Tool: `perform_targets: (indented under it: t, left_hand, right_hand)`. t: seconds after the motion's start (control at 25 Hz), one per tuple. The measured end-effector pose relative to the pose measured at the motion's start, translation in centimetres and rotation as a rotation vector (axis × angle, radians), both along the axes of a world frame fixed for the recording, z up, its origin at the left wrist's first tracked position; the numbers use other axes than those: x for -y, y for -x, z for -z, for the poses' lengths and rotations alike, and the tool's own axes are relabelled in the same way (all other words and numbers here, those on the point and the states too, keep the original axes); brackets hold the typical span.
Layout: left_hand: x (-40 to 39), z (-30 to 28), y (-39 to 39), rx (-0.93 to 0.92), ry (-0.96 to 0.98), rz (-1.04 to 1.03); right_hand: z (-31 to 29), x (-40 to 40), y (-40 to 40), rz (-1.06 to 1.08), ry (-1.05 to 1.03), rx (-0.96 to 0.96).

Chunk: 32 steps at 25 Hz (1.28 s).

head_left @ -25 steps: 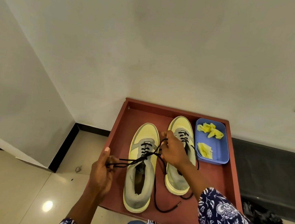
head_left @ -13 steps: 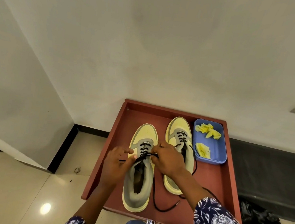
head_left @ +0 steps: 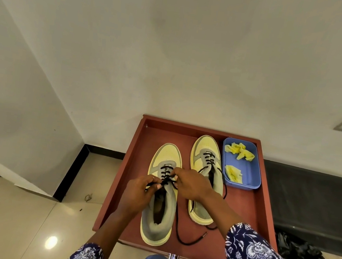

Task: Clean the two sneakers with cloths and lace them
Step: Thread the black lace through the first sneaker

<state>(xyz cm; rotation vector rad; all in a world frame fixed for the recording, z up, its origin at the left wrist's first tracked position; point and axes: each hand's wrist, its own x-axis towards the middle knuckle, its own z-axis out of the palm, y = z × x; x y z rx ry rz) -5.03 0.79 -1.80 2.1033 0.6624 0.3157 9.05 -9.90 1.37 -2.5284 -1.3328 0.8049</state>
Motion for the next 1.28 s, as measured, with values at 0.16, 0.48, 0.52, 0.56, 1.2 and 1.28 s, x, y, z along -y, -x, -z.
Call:
perform_targets:
  t: [0.16,0.48,0.52,0.56,1.2,1.28]
  left_hand:
    - [-0.2,0.1,0.1,0.002,-0.050,0.013]
    - [-0.5,0.7,0.5,0.042,-0.222,0.063]
    - [-0.5,0.7,0.6,0.047,-0.241,0.066]
    - [-0.6,0.8,0.6,0.048,-0.251,0.067]
    - [-0.6,1.6,1.8,0.040,-0.185,0.004]
    - [-0.6,1.7,1.8,0.030,-0.172,-0.014]
  right_hand:
    - [-0.4,-0.3,-0.1,-0.057,0.074,0.044]
    - [-0.3,-0.3,0.8,0.000,-0.003,-0.002]
    - [-0.2,-0.2,1.0,0.016,-0.007,0.004]
    - [0.1,-0.1,1.1,0.030,-0.010,0.005]
    - [0.8,0.9,4.6,0.161,0.112,0.058]
    - [0.7,1.0,4.9,0.176,0.098,0.066]
